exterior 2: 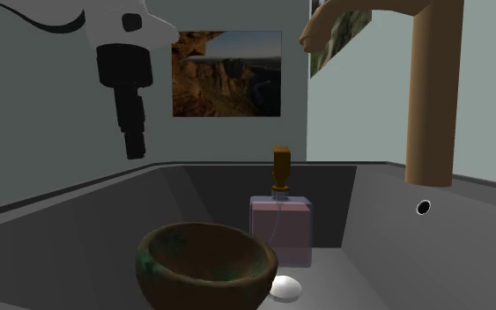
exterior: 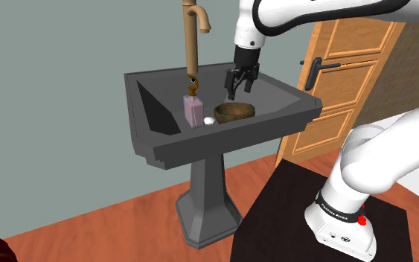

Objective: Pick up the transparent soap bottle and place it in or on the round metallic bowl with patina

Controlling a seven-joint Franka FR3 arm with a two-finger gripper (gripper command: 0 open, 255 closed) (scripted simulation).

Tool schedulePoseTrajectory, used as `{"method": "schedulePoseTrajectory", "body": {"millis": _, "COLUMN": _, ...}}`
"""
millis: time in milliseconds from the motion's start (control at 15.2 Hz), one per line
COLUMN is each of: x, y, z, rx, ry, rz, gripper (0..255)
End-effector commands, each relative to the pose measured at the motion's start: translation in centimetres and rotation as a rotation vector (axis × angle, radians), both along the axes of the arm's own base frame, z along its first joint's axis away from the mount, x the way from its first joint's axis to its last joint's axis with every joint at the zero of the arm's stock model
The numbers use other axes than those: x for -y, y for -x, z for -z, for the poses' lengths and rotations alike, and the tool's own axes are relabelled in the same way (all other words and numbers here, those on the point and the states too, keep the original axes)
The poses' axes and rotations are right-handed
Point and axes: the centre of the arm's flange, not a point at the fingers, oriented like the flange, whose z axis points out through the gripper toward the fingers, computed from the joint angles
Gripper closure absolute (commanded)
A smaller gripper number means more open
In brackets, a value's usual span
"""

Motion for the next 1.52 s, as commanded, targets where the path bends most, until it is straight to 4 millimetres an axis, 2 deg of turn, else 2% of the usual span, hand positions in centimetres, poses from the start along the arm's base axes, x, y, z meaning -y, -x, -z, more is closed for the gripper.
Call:
{"method": "schedulePoseTrajectory", "body": {"millis": 0, "x": -0.1, "y": -1.9, "z": 1.1, "rx": 0.018, "ry": 0.004, "rz": 0.043, "gripper": 0}}
{"method": "schedulePoseTrajectory", "body": {"millis": 528, "x": -0.7, "y": -11.0, "z": 4.7, "rx": 0.08, "ry": 0.021, "rz": 0.208, "gripper": 0}}
{"method": "schedulePoseTrajectory", "body": {"millis": 1056, "x": 0.4, "y": -20.3, "z": 7.8, "rx": 0.142, "ry": 0.038, "rz": 0.373, "gripper": 0}}
{"method": "schedulePoseTrajectory", "body": {"millis": 1122, "x": 0.5, "y": -20.9, "z": 8.0, "rx": 0.146, "ry": 0.04, "rz": 0.385, "gripper": 0}}
{"method": "schedulePoseTrajectory", "body": {"millis": 1452, "x": 0.8, "y": -21.5, "z": 10.5, "rx": 0.146, "ry": 0.04, "rz": 0.385, "gripper": 0}}
